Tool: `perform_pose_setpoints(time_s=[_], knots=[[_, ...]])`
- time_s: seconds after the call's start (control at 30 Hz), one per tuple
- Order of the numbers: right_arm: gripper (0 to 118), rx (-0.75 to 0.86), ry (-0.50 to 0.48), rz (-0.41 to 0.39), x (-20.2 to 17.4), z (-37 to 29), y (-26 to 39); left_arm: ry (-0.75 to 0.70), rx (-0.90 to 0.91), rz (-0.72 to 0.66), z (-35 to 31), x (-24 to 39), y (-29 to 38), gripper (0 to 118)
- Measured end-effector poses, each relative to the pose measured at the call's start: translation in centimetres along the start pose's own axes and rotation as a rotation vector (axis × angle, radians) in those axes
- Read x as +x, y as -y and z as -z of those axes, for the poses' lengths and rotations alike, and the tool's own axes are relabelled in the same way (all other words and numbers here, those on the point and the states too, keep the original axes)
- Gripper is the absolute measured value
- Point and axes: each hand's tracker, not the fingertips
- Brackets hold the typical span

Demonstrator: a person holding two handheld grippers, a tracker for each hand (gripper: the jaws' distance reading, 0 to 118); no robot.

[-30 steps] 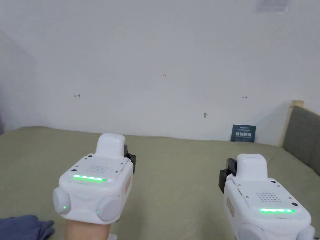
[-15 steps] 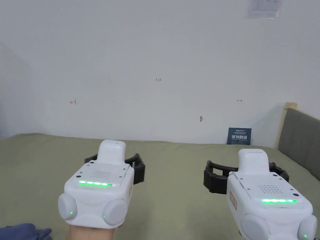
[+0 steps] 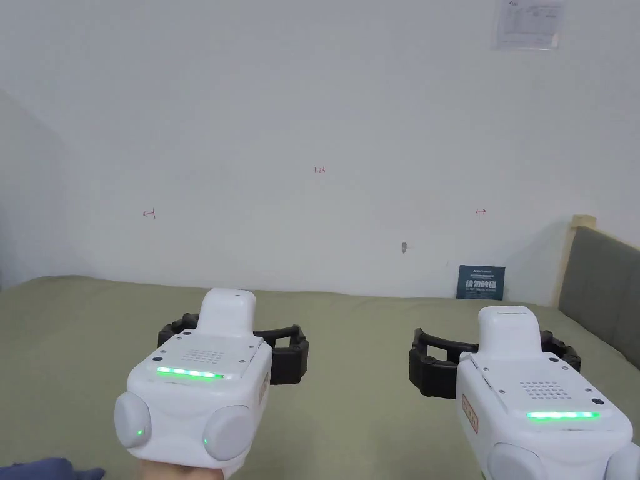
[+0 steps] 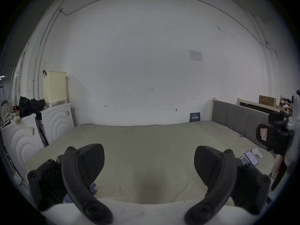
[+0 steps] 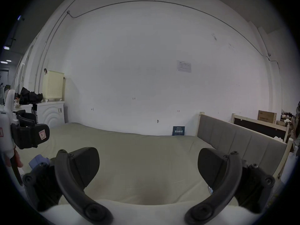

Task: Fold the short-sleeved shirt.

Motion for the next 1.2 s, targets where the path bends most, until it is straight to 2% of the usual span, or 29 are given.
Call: perform_pose_setpoints(time_s=[0.07, 0.17, 0.27, 0.47, 0.67, 0.77, 0.83, 0.87, 0.93, 1.1, 1.2], knots=[[118, -0.006, -0.002, -0.013, -0.1, -0.1, 0.0, 0.024, 0.001, 0.000, -0.1, -0.1, 0.0, 114], [118, -0.020, -0.061, 0.023, 0.3, -0.2, -0.1, 0.012, -0.009, 0.010, -0.1, -0.1, 0.0, 115], [118, -0.010, -0.049, 0.023, 0.4, 0.2, -0.1, 0.006, 0.009, 0.009, -0.4, -0.1, -0.1, 114], [118, 0.006, -0.050, -0.029, 0.3, -0.2, 0.3, -0.038, 0.039, 0.030, -0.7, -0.1, -0.2, 114], [118, 0.007, -0.058, -0.030, 0.2, 0.0, 0.2, -0.029, 0.033, 0.016, -0.9, 0.0, -0.1, 114], [118, -0.013, -0.010, -0.087, -0.3, -0.4, 0.1, -0.015, 0.023, 0.014, -1.1, 0.1, -0.1, 114], [118, -0.010, -0.029, -0.078, -0.3, -0.9, -0.1, 0.015, 0.010, 0.011, -1.1, 0.2, -0.2, 114], [118, -0.029, -0.070, -0.058, -0.1, -0.8, -0.2, 0.021, 0.009, 0.008, -1.2, 0.3, -0.2, 114], [118, -0.044, -0.091, -0.016, 0.3, -0.4, -0.5, 0.018, 0.008, 0.008, -1.1, 0.3, -0.4, 114], [118, -0.046, -0.063, 0.027, 0.6, -0.7, -1.1, -0.001, 0.029, 0.005, -1.5, 0.5, -0.9, 114], [118, -0.101, -0.037, 0.059, 0.7, -0.2, -1.5, -0.001, 0.035, 0.012, -1.5, 0.5, -1.1, 114]])
